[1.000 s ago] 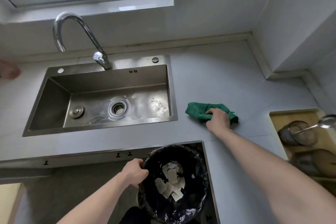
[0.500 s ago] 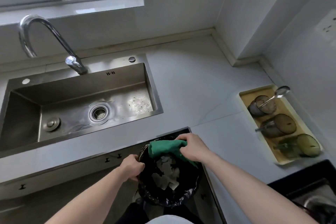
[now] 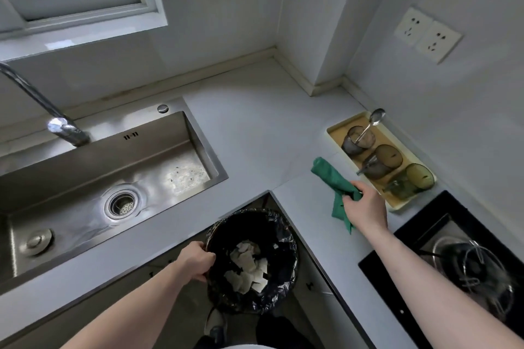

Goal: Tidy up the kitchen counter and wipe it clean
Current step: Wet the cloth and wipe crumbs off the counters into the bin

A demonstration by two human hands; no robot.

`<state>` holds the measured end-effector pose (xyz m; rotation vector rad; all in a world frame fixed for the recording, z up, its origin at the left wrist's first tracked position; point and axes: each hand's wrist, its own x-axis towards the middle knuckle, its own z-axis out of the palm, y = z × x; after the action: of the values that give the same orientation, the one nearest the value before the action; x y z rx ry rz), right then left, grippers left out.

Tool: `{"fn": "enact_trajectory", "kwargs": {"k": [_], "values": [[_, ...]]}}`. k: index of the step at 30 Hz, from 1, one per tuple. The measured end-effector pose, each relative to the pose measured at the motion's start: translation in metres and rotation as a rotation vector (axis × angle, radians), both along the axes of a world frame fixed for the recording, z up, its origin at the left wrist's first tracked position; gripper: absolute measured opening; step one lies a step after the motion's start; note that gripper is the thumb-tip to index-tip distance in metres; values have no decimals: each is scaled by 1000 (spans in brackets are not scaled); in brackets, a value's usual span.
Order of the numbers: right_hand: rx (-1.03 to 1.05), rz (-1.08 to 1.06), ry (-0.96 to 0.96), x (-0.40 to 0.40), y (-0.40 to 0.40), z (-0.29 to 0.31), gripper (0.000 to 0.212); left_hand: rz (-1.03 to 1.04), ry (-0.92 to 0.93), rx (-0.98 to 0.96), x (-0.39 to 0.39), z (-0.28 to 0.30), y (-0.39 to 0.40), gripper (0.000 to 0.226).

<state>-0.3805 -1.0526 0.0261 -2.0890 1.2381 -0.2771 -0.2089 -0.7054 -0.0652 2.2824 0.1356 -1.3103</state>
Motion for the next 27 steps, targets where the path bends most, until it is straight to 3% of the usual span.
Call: {"fn": "enact_trajectory", "kwargs": {"k": [9, 13, 19, 27], "values": [[-44, -26, 435, -30, 32, -77, 40, -109, -40, -4, 7, 0, -1, 29], [-47, -49, 387, -19, 73, -87, 43, -140, -33, -6, 8, -2, -3, 32], [127, 134, 225, -15, 119, -86, 41, -115, -26, -16, 1, 0, -10, 29], [0, 18, -34, -41, 79, -45, 31, -163, -76, 4, -4, 4, -23, 25]]}}
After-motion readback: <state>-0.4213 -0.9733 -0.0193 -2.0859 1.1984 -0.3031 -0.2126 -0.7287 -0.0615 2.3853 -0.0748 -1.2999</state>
